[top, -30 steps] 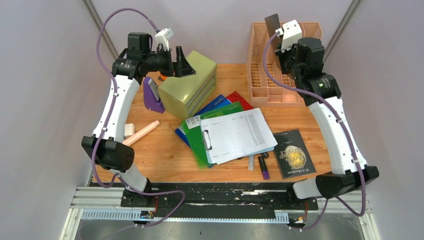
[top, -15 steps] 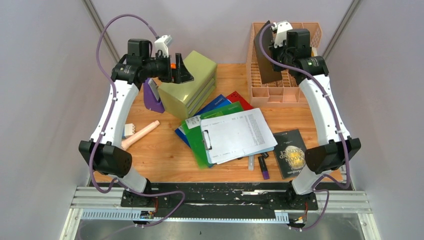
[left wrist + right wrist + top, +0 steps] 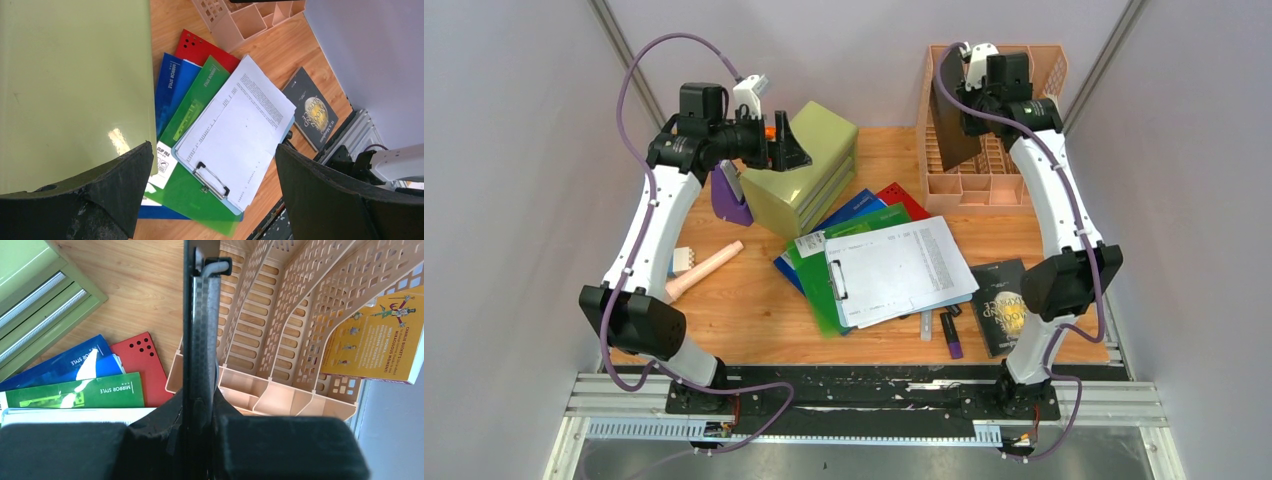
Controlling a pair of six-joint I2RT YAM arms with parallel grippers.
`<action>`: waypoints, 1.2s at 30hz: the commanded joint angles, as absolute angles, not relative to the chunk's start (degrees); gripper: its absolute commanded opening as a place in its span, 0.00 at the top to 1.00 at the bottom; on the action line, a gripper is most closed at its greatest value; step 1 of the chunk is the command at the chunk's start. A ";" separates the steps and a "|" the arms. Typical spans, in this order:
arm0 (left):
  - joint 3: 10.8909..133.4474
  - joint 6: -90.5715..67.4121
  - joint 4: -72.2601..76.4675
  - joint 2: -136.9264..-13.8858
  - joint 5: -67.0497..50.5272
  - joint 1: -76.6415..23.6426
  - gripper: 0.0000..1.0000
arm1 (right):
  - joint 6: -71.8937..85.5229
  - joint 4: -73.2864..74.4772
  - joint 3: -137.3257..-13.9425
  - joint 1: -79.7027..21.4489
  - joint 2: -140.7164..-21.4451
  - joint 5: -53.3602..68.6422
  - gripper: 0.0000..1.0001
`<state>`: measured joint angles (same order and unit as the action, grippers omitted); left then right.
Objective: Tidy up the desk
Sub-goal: Place the folder in the storage box.
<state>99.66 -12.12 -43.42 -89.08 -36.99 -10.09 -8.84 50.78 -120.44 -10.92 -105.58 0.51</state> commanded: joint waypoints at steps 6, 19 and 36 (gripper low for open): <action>98.85 -12.57 -40.60 -86.18 -37.65 -10.11 0.00 | -8.12 51.18 -124.78 -10.50 -106.10 0.42 0.98; 97.58 -13.26 -39.83 -85.44 -37.73 -10.11 0.00 | -7.87 53.02 -130.11 -9.97 -111.53 0.96 0.49; 96.97 -12.94 -39.46 -85.25 -37.83 -10.11 0.00 | -6.46 53.47 -123.52 -9.87 -111.33 7.83 0.39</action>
